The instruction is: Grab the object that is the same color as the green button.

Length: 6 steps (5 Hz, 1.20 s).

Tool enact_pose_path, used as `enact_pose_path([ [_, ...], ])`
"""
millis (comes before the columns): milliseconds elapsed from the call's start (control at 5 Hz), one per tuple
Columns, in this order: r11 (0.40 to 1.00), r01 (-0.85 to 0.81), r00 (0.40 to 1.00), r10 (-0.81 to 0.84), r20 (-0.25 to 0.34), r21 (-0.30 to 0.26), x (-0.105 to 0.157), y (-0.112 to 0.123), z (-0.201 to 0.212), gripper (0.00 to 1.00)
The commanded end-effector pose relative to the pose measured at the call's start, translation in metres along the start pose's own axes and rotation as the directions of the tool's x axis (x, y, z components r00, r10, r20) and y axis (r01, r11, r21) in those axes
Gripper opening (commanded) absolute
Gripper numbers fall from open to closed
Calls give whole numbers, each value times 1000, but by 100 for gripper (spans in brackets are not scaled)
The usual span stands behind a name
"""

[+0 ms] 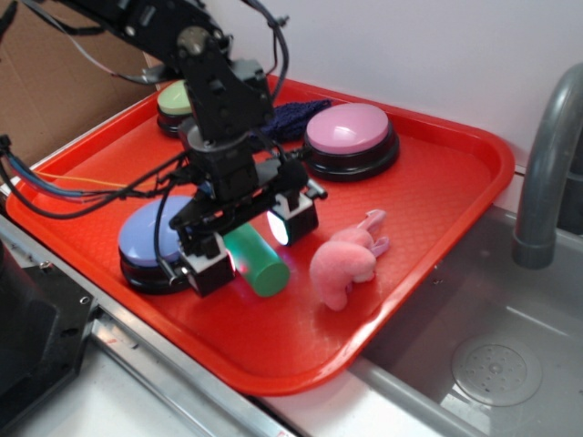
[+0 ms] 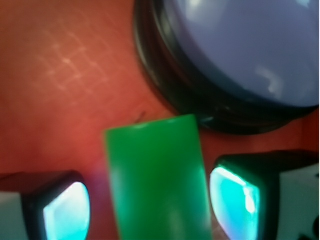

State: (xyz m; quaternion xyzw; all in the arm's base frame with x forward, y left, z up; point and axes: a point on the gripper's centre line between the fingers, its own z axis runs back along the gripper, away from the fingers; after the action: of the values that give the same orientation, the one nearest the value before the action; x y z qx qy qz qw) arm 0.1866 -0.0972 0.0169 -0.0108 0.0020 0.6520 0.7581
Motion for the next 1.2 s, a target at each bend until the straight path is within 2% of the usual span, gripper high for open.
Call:
enact_pose_path([
  [0,1000,-2,1000,2,9,-13,4,-10,2,0],
  [200,992,114,993,-114,5,-54,5,-17,12,0],
  [400,939,342,939,-339,66,-44,17,-27,55,0],
  [600,825,565,823,-560,90,-35,45,-26,104,0],
  [800,658,752,659,-745,107,-46,61,-37,137,0],
  [1000,521,853,520,-848,101,-13,82,-51,157,0],
])
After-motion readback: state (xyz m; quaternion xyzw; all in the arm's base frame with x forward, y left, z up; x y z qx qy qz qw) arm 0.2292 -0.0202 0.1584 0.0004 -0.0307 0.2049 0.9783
